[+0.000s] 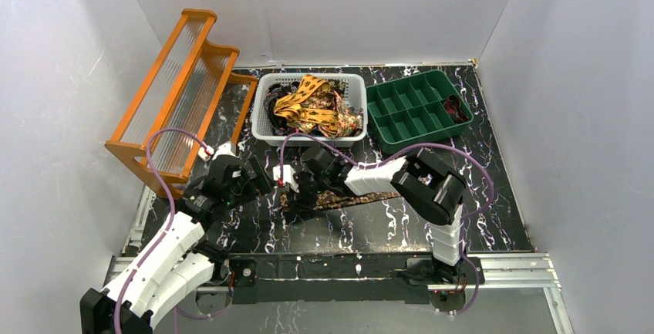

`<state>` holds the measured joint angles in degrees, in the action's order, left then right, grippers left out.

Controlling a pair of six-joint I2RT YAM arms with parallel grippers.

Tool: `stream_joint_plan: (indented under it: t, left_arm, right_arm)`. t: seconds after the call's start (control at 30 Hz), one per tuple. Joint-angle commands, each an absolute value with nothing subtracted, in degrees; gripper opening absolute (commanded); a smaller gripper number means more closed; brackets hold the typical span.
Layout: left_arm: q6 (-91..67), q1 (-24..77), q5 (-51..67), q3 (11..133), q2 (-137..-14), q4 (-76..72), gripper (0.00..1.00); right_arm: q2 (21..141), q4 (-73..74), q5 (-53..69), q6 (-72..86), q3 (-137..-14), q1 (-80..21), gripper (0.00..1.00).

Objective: Roll the ties
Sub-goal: Roll the tie into the bin.

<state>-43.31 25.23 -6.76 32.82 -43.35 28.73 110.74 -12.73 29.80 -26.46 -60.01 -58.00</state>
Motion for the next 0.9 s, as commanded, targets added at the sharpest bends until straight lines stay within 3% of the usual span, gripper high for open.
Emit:
stream_joint_plan:
  t: [0.0, 0.1, 0.17, 0.33, 0.37, 0.6, 0.7, 0.77, 0.87]
  left_arm:
    - [-42.8, 24.9, -6.3, 32.4, -43.3, 28.7, 0.98]
    - [-42.7, 24.9, -6.1, 32.0, -43.3, 28.5, 0.98]
    - [-42.9, 24.9, -5.8, 31.7, -43.5, 28.2, 0.98]
    - [-43.3, 24.9, -5.1, 31.1, -43.8, 27.2, 0.98]
    - [-43.4, 24.9, -5.0, 30.9, -43.8, 27.1, 0.98]
    - [-43.7, 24.9, -3.9, 30.1, -45.0, 25.1, 0.98]
    - [-43.7, 24.9, -3.5, 29.6, -45.7, 24.6, 0.98]
    - [-43.8, 24.9, -2.9, 28.9, -45.9, 23.9, 0.98]
    - [-44.5, 24.9, -1.1, 27.2, -46.2, 22.1, 0.98]
  right_arm:
    - [110.9, -10.3, 30.0, -27.4, -60.6, -58.8, 0.5]
    - [110.5, -9.3, 31.2, -28.2, -60.9, -58.8, 0.5]
    - [110.0, -10.2, 30.9, -27.7, -60.8, -58.8, 0.55]
    - [105.2, -15.6, 29.3, -22.5, -59.2, -58.8, 0.95]
    - [103.5, -18.0, 28.5, -20.8, -58.1, -58.7, 0.98]
    - [90.2, -31.7, 12.3, 3.4, -45.8, -57.1, 0.99]
    - [86.1, -22.0, 1.3, 23.2, -45.1, -56.1, 0.99]
    - [85.6, -14.1, 2.9, 33.3, -46.8, -54.9, 0.99]
    - [86.4, -11.8, 5.5, 44.4, -46.5, -54.6, 0.87]
